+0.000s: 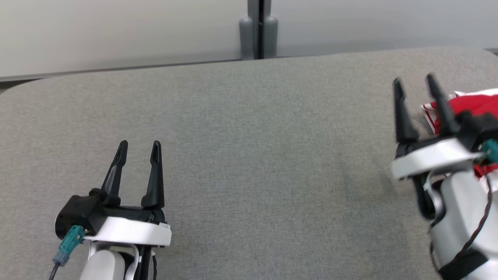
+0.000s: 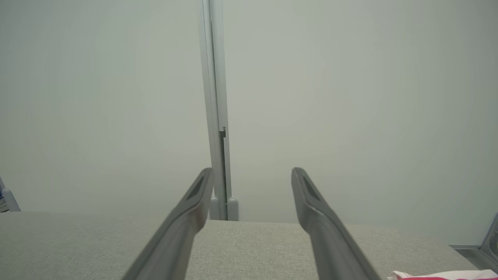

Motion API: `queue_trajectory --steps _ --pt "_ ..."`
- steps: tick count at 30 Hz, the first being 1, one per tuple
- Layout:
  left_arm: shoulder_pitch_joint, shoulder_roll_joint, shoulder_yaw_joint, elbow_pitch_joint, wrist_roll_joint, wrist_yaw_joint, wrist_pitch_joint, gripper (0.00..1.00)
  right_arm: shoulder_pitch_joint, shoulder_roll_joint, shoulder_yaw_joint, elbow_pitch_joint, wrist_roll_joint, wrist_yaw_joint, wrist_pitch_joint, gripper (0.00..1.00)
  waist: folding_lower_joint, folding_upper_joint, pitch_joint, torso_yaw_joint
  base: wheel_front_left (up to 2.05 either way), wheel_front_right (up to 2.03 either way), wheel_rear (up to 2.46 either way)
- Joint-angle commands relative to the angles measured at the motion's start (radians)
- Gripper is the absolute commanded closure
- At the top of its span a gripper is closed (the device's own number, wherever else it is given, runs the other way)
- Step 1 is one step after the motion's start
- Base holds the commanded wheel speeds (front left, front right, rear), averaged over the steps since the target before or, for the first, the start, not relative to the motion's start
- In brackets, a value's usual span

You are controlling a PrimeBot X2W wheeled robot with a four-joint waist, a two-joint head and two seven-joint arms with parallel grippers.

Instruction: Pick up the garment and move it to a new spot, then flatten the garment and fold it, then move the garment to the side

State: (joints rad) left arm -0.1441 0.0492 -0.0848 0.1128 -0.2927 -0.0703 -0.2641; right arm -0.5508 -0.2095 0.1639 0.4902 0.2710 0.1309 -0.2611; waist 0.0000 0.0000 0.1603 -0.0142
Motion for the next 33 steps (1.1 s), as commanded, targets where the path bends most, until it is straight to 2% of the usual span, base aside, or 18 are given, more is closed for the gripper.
queue_trajectory --steps 1,8,14,23,33 --pt "0.018 0.003 0.002 0.004 -0.002 0.01 0.0 0.0 0.05 0.022 -0.001 -0.021 0.013 0.0 -0.005 0.0 0.0 0.0 -0.048 0.039 0.0 0.0 0.0" --pt "0.098 0.003 0.005 0.03 -0.011 0.029 0.0 0.0 0.268 0.116 -0.005 -0.125 0.006 0.0 -0.005 0.0 0.0 0.0 -0.115 0.065 0.0 0.0 0.0" --pt "0.149 0.003 0.019 0.053 -0.026 0.061 0.0 0.0 0.415 0.154 -0.042 -0.191 0.013 0.0 -0.005 0.0 0.0 0.0 -0.149 0.066 0.0 0.0 0.0" --pt "0.172 0.003 -0.008 0.065 -0.015 0.076 0.0 0.0 0.502 0.157 -0.014 -0.25 0.013 0.0 -0.005 0.0 0.0 0.0 -0.169 0.067 0.0 0.0 0.0" --pt "0.179 0.004 -0.021 0.018 0.046 0.089 0.0 0.0 0.511 0.158 -0.016 -0.274 -0.014 0.0 -0.005 0.0 0.0 0.0 -0.172 0.064 0.0 0.0 0.0"
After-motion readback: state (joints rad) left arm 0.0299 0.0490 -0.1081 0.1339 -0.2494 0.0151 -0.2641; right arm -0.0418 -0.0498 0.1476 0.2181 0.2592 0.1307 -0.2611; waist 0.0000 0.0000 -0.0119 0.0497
